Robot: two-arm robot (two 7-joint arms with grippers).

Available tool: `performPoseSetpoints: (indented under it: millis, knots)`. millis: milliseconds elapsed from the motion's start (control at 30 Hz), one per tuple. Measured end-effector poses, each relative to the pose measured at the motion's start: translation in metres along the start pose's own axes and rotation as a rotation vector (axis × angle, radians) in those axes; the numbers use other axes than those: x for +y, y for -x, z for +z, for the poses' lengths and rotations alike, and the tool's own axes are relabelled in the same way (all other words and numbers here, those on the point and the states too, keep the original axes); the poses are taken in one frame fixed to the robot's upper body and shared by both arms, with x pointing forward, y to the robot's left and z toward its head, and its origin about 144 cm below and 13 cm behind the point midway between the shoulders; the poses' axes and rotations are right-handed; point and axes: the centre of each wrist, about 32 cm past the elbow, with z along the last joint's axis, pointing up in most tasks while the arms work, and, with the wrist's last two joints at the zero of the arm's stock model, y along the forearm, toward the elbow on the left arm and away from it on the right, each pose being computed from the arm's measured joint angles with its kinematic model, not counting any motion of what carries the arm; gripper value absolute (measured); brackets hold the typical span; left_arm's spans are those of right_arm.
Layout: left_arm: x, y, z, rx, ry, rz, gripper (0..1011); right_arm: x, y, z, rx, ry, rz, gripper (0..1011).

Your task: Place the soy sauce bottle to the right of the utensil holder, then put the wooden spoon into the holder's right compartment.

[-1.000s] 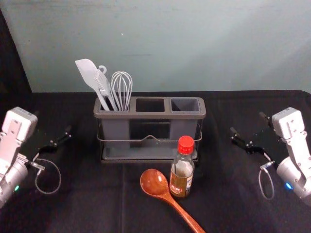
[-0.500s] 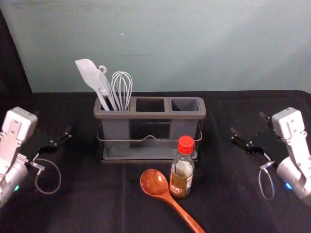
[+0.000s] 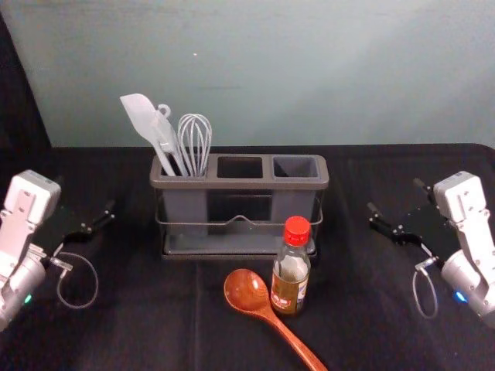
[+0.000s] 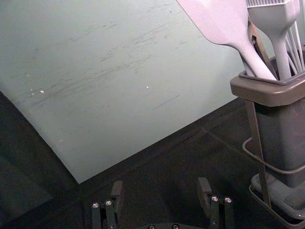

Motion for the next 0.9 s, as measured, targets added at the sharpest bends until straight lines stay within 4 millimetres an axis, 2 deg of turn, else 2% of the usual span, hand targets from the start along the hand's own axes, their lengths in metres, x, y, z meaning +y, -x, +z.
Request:
performPoseSetpoints:
  millis: [333, 500, 733, 900]
  knots:
    - [0.000, 0.000, 0.000, 0.000, 0.000, 0.000, 1011, -0.001, 0.001, 0.001, -0.003, -0.008, -0.003, 1002]
    - [0.000, 0.000, 0.000, 0.000, 0.000, 0.000, 1011, -0.007, 0.004, 0.008, -0.009, -0.029, -0.026, 1002]
    - [0.000, 0.000, 0.000, 0.000, 0.000, 0.000, 1011, -0.026, 0.002, 0.023, 0.002, -0.064, -0.016, 1002]
    - [0.000, 0.000, 0.000, 0.000, 0.000, 0.000, 1011, -0.042, -0.003, 0.027, 0.030, -0.085, 0.024, 1002]
